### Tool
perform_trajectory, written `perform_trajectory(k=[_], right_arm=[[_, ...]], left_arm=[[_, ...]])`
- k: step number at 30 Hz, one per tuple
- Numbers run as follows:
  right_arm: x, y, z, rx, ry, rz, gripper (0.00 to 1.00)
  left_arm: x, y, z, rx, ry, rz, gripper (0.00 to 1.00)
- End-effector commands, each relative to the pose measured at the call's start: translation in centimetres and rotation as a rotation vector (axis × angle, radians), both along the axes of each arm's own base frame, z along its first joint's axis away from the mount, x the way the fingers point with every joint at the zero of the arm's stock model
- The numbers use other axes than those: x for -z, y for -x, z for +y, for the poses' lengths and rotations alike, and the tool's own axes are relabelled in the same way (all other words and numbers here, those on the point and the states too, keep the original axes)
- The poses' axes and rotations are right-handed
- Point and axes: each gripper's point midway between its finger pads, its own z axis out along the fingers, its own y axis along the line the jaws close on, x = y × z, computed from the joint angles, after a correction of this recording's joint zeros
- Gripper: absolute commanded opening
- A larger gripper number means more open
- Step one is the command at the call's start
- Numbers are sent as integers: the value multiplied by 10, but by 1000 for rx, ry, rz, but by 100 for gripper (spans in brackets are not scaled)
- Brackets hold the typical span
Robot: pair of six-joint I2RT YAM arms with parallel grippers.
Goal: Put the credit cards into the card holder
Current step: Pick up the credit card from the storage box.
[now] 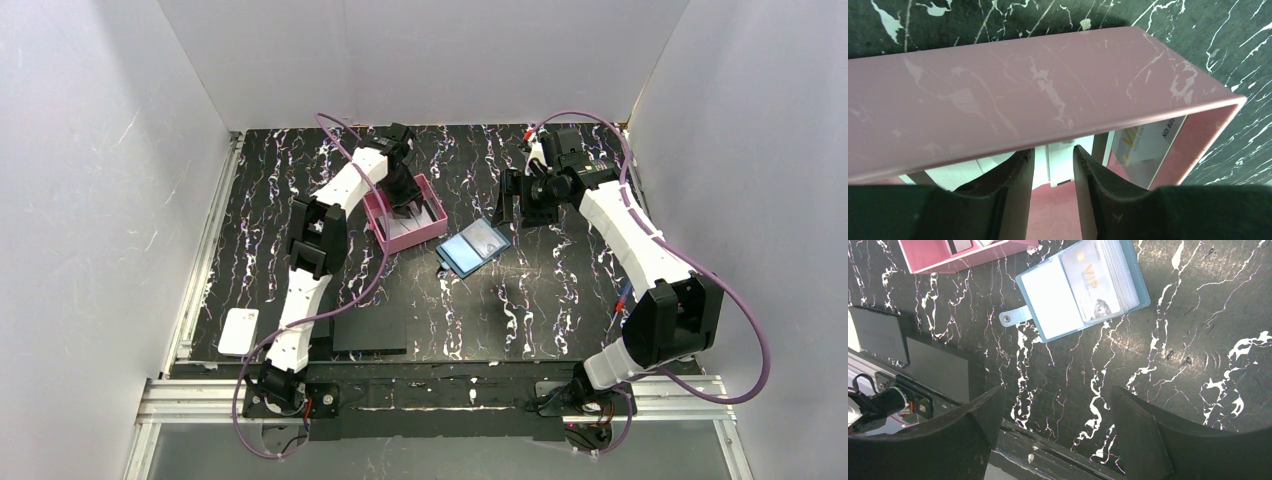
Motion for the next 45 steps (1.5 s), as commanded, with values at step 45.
perform_trajectory(k=[45], right_arm=[[-5,-4,9,-11,-56,8,83]], left_arm=[[-9,10,37,12,-123,-59,41]])
